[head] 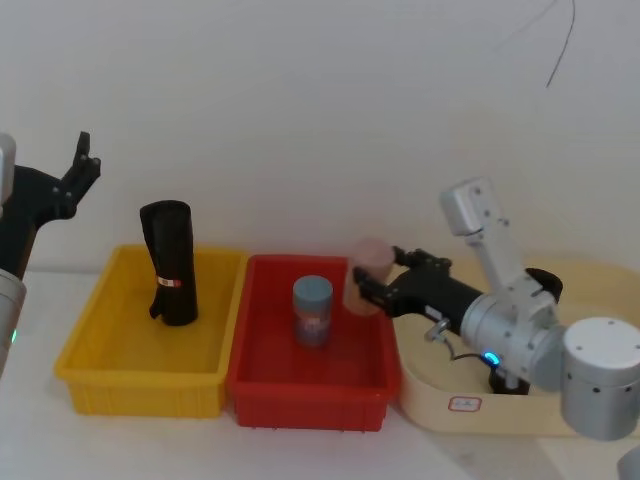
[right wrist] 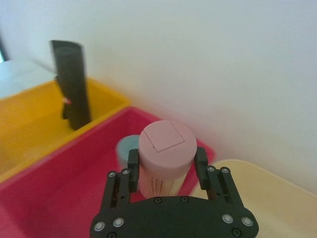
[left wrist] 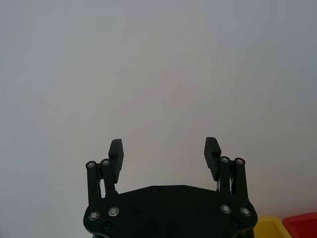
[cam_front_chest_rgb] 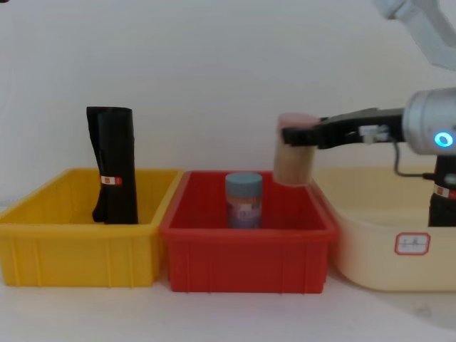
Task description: Pick up the garbage bag with the one hand and transfer it to the other hand.
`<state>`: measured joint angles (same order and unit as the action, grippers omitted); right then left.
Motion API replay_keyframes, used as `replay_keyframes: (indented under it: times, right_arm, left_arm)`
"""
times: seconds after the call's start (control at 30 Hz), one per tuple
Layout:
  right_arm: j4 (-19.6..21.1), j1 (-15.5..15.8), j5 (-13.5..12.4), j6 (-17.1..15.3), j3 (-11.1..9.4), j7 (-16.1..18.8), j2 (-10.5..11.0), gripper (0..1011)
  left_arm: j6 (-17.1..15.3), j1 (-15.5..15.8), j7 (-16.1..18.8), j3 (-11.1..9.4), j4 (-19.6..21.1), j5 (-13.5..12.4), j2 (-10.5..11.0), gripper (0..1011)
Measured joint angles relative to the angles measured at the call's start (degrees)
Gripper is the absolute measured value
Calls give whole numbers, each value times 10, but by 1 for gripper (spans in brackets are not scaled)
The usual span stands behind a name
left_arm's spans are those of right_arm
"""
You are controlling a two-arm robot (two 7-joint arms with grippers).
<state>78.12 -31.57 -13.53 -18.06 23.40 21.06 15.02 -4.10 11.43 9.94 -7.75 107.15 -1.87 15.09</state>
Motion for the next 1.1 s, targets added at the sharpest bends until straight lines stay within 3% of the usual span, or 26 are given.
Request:
replay_keyframes:
  times: [0.43, 0.8, 1.1]
  right_arm:
    - [8, 16, -9, 1, -50, -33, 24, 653]
    - [16, 32, -7, -4, -66, -37, 40, 653]
    - [24, 43, -1, -14, -60, -20, 54, 878]
  left_arm:
    - [0, 0, 0, 0, 0, 0, 0, 1001]
    - [0, 0, 0, 0, 0, 0, 0, 1001]
    - [0, 0, 0, 0, 0, 0, 0, 1001]
